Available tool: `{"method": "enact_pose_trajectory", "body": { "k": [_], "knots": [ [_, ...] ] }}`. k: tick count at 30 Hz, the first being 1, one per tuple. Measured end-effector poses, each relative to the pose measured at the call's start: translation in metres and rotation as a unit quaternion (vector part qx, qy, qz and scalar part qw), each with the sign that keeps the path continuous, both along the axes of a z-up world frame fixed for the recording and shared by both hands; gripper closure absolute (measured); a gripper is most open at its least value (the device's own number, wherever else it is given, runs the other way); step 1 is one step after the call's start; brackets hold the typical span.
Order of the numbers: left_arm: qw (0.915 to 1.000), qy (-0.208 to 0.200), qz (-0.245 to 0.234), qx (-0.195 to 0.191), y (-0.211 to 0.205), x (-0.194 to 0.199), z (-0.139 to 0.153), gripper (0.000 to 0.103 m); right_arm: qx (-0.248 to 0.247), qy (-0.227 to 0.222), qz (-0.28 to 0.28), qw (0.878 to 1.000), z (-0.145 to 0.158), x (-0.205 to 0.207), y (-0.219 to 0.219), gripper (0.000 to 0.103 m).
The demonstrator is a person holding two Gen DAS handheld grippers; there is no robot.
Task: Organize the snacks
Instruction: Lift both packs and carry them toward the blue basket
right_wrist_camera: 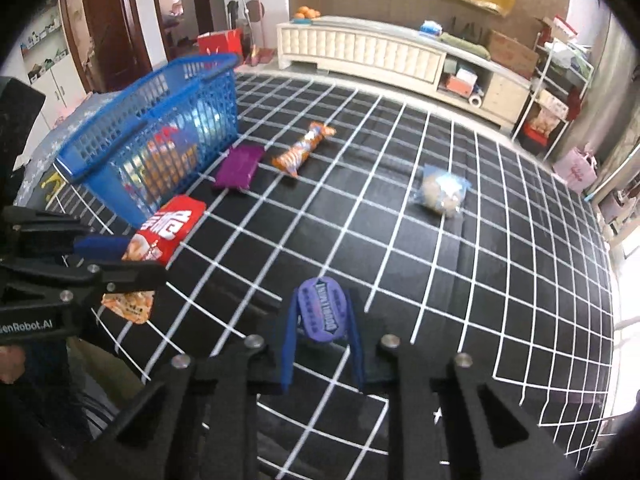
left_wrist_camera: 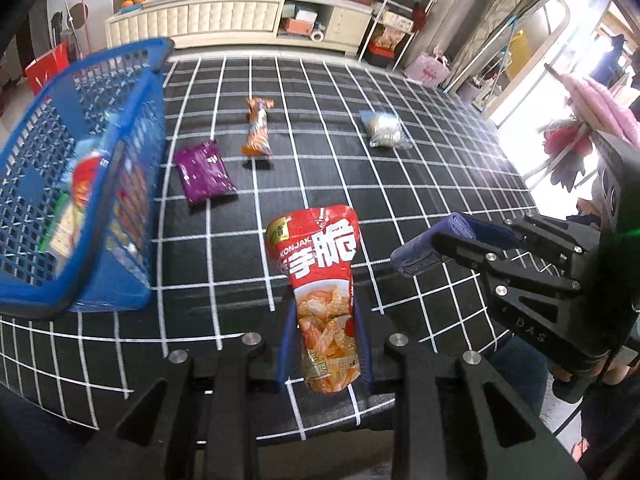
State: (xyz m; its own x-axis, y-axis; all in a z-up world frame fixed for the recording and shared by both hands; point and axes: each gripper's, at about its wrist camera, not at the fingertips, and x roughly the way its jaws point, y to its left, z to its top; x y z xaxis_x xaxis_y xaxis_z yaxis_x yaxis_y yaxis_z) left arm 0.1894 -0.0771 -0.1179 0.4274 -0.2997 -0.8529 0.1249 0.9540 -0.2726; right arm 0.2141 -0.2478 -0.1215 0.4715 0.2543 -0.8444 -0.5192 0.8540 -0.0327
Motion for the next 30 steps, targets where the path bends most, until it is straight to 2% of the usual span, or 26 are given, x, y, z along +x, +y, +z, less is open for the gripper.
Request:
{"method": "enact_pose_trajectory", "body": {
  "k": [9,18,25,30],
  "knots": [
    [0.9989,-0.043,0.019,0.002,0.049,-0.008,0.045,0.079,0.037,-0.051,0.009,0.998,0.053,-0.008,0.042,0.076],
    [0.9964,-0.061,0.046,0.037,0.124,-0.006,0.073,0.079,0.089,-0.062,0.037,0.993,0.095,-0.005,0.114,0.076],
    [0.9958,-0.043,0.073,0.036,0.174,0.011,0.062,0.079,0.104,-0.06,0.055,0.991,0.106,0.003,0.159,0.076],
    [0.9954,-0.023,0.081,0.045,0.194,0.024,0.043,0.079,0.095,-0.046,0.07,0.992,0.1,0.012,0.184,0.076]
  ]
}}
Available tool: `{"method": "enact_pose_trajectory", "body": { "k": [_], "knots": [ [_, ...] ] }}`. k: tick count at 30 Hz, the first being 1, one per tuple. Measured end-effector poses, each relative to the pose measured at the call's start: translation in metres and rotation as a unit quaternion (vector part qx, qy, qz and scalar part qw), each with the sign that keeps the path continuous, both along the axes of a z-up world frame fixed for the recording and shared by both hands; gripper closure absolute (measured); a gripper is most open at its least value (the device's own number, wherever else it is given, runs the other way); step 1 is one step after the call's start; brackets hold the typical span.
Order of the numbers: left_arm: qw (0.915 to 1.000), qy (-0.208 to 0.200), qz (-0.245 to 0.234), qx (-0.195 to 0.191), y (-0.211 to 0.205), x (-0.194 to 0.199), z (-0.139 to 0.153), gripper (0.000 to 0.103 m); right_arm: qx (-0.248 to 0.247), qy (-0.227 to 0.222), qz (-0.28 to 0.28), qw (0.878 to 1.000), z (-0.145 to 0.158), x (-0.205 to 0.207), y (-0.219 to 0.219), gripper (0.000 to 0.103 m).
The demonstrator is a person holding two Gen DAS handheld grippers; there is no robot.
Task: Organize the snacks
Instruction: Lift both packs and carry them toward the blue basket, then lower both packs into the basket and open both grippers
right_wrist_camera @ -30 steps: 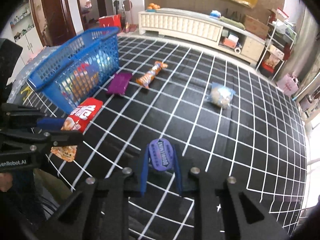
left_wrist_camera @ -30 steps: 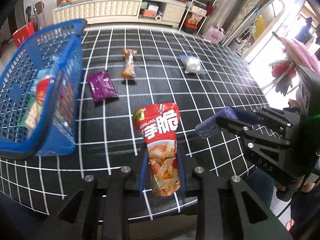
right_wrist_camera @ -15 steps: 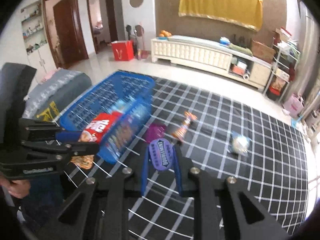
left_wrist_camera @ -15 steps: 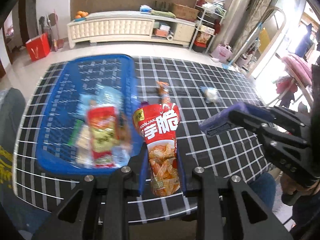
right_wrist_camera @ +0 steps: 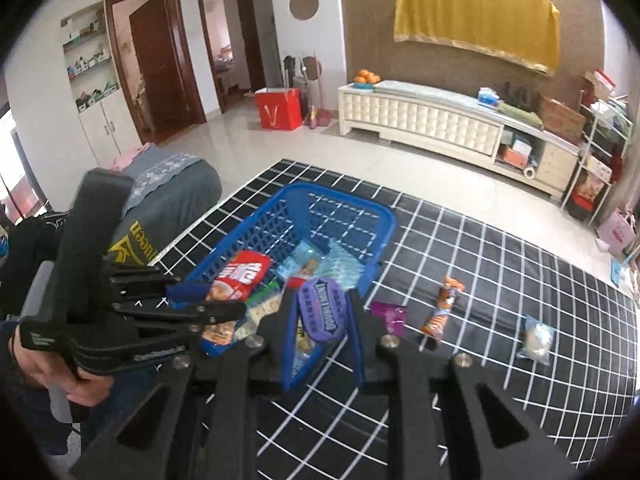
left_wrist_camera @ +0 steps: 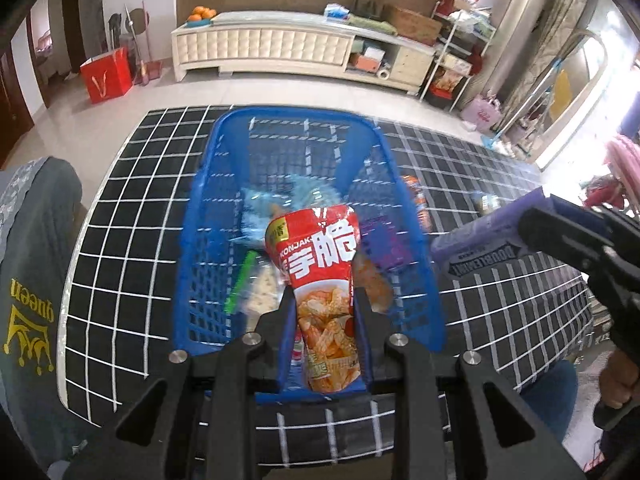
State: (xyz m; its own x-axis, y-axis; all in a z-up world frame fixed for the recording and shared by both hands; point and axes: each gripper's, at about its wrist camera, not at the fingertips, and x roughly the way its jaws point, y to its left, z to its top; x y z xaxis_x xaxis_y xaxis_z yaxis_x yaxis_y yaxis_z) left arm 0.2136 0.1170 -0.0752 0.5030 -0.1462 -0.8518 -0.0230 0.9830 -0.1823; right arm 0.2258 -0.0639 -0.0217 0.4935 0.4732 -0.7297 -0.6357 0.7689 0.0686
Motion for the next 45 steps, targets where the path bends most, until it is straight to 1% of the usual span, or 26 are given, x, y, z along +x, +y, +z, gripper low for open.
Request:
{"method": "enact_pose_trajectory", "body": {
  "k": [4,11,12,14,16,17,18,21,24,27,30,32,35,40,45],
  "knots": [
    [0.9997,0.022,-0.005,0.0,0.013,0.012,-0.016,0.079,-0.018,0.013,0.012,1.0,-0.012,0.005,0.019,0.076],
    [0.9992,0.038,-0.004,0.007,0.023,0.015,-0.033,0.076,-0.032,0.041,0.009,0.999,-0.033,0.016,0.033,0.076],
    [0.9991,0.041,-0.005,0.009,0.022,0.015,-0.035,0.069,-0.033,0.043,0.01,0.998,-0.035,0.017,0.034,0.076],
    [0.9987,0.048,-0.002,0.016,0.021,0.015,-0.038,0.061,-0.037,0.047,0.012,0.998,-0.038,0.017,0.036,0.076],
    [0.9988,0.046,-0.003,0.016,0.021,0.016,-0.037,0.055,-0.038,0.048,0.011,0.998,-0.039,0.018,0.035,0.076],
    [0.9989,0.045,-0.004,0.014,0.021,0.015,-0.035,0.047,-0.038,0.049,0.011,0.998,-0.038,0.019,0.035,0.076],
    [0.999,0.043,-0.001,0.013,0.021,0.015,-0.033,0.043,-0.037,0.05,0.011,0.998,-0.038,0.019,0.036,0.076],
    [0.9995,0.029,0.008,0.014,0.022,0.01,-0.022,0.043,-0.041,0.045,0.014,0.998,-0.034,0.018,0.038,0.076],
    [0.9996,0.017,0.021,0.003,0.028,0.004,-0.012,0.043,-0.047,0.044,0.017,0.998,-0.03,0.016,0.04,0.076],
    [0.9995,0.01,0.028,0.003,0.031,-0.002,-0.005,0.042,-0.059,0.05,0.015,0.997,-0.029,0.014,0.043,0.076],
    [0.9994,0.002,0.033,0.009,0.035,-0.008,0.001,0.042,-0.072,0.069,0.005,0.995,-0.032,0.018,0.047,0.076],
    [0.9993,-0.005,0.035,0.011,0.038,-0.011,0.004,0.042,-0.078,0.096,-0.009,0.992,-0.038,0.025,0.048,0.076],
    [0.9992,-0.015,0.03,0.023,0.041,-0.011,0.004,0.042,-0.096,0.124,-0.02,0.987,-0.051,0.032,0.053,0.076],
    [0.9991,-0.006,0.021,0.037,0.043,-0.005,-0.005,0.042,-0.105,0.164,-0.025,0.981,-0.069,0.038,0.057,0.076],
    [0.9993,-0.004,0.02,0.03,0.045,-0.004,-0.01,0.042,-0.133,0.166,-0.025,0.977,-0.08,0.036,0.066,0.076]
  ]
}}
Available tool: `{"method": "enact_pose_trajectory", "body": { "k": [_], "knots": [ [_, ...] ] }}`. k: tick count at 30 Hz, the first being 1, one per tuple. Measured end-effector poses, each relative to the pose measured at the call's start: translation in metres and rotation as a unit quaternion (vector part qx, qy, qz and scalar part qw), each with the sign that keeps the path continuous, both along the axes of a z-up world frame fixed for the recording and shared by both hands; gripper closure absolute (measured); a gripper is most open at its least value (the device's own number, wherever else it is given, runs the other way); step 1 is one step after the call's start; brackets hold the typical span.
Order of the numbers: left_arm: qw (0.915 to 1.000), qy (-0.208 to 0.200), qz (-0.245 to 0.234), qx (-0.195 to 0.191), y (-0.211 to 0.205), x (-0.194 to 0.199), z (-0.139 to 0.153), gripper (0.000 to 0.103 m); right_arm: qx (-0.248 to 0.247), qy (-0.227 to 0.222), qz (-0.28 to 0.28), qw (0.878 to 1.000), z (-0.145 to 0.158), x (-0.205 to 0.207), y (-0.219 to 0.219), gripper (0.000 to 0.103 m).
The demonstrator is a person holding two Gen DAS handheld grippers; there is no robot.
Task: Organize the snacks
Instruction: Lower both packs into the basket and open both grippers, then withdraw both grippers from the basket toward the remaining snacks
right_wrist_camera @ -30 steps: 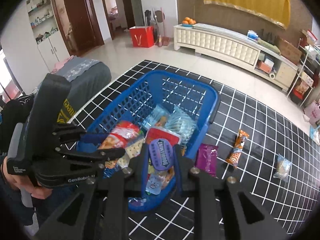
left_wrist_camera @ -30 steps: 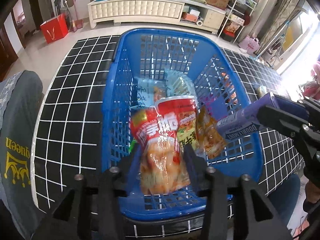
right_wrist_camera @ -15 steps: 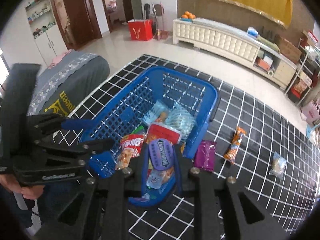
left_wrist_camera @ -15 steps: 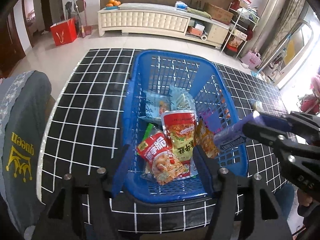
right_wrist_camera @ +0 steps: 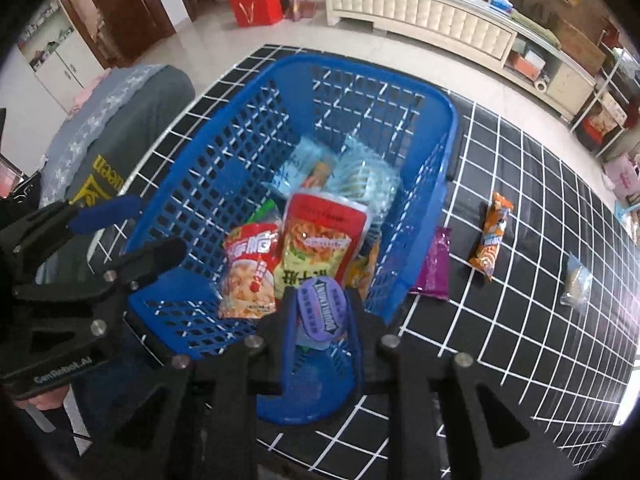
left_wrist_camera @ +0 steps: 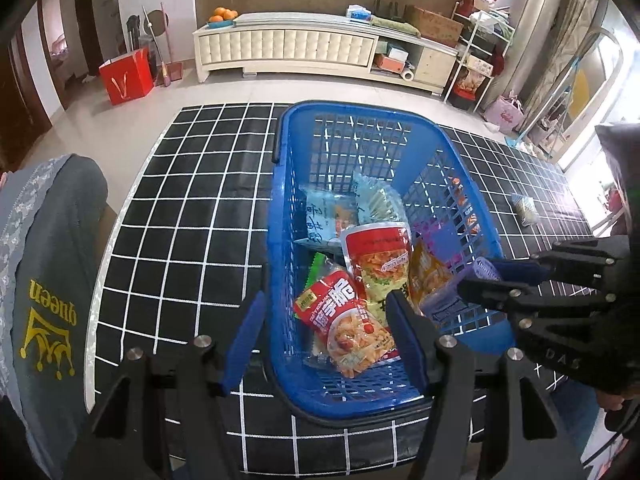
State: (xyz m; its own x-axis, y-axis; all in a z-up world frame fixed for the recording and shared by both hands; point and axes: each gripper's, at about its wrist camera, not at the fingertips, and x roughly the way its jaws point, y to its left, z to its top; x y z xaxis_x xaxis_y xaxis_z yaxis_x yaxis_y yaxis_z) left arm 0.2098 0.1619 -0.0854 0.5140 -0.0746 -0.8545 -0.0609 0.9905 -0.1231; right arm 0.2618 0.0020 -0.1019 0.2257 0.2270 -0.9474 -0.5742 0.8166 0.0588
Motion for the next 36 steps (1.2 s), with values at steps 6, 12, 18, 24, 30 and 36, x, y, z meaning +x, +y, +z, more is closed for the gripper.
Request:
{"method": "enact_pose_trajectory", "body": {
  "k": [6,12,18,24,30,36],
  "knots": [
    [1.0,0.001,0.002,0.002,-0.001,-0.002,-0.001,0.04,-0.023,-0.017,0.009,1.0,-0.001,-0.008,0.006,0.075],
    [1.0,-0.002,0.0,0.005,-0.007,-0.008,0.006,0.039,0.016,-0.021,0.014,1.0,0.015,-0.014,0.001,0.035],
    [0.9998,-0.008,-0.01,0.014,-0.022,-0.011,0.019,0.038,0.023,-0.061,0.004,0.998,0.036,-0.023,-0.016,0.026],
    [0.9991,-0.018,-0.029,0.024,-0.048,-0.014,0.033,0.033,0.038,-0.07,-0.02,0.997,0.047,-0.026,-0.05,0.025],
    [0.9978,-0.019,-0.053,0.034,-0.085,-0.008,0.04,0.033,0.048,-0.075,-0.05,0.995,0.055,-0.025,-0.092,0.025],
    [0.9957,-0.024,-0.08,0.04,-0.131,-0.002,0.044,0.028,0.056,-0.08,-0.09,0.991,0.06,-0.021,-0.136,0.025]
  ]
}}
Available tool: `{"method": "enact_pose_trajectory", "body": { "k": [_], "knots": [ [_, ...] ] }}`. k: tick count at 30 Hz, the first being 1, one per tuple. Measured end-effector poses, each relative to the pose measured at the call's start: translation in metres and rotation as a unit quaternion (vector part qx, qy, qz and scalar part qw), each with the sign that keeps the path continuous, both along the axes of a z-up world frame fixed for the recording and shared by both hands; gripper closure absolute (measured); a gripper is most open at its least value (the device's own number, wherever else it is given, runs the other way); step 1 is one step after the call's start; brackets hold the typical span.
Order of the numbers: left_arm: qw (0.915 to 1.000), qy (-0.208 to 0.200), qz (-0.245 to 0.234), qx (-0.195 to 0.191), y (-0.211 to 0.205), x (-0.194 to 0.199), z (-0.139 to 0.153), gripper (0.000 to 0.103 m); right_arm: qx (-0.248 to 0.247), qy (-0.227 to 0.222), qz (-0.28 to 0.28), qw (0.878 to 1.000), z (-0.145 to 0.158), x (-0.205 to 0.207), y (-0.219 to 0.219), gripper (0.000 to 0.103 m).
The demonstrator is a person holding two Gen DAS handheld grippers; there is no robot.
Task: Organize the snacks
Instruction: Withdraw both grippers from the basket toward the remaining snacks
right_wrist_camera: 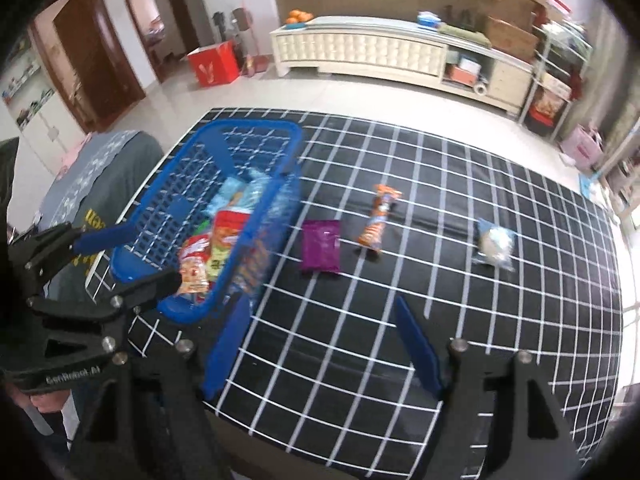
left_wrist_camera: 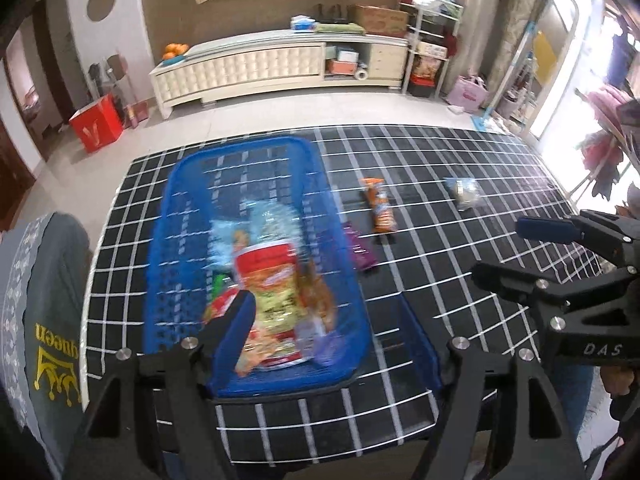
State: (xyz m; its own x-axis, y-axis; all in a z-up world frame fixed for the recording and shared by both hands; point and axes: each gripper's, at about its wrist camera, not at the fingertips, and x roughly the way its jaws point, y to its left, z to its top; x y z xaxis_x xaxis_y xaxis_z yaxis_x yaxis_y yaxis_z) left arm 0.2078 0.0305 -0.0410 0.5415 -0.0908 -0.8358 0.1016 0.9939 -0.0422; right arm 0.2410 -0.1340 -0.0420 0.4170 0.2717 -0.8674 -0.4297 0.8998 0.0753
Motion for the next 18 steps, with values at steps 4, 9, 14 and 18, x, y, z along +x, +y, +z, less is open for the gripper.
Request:
{"method": "enact_pose_trajectory", "body": {
  "k": [4,9,14,18],
  "knots": [
    [0.9997,-0.004,-0.021,0.015,-0.035,0.004,0.0,0.026,0.011,-0.013,-0.025,1.0,0.004,0.001,-0.031,0.025],
    [0.9993,0.007,-0.032,0.018,-0.07,0.015,-0.01,0.026,0.014,-0.016,-0.045,0.999,0.0,0.006,-0.066,0.024],
    [0.9991,0.02,-0.032,0.02,-0.098,0.026,-0.025,0.026,0.023,-0.003,-0.063,0.998,-0.012,0.016,-0.101,0.024],
    [0.9988,0.034,-0.031,0.018,-0.116,0.042,-0.035,0.026,0.033,0.006,-0.083,0.996,-0.02,0.025,-0.125,0.024]
  ]
}}
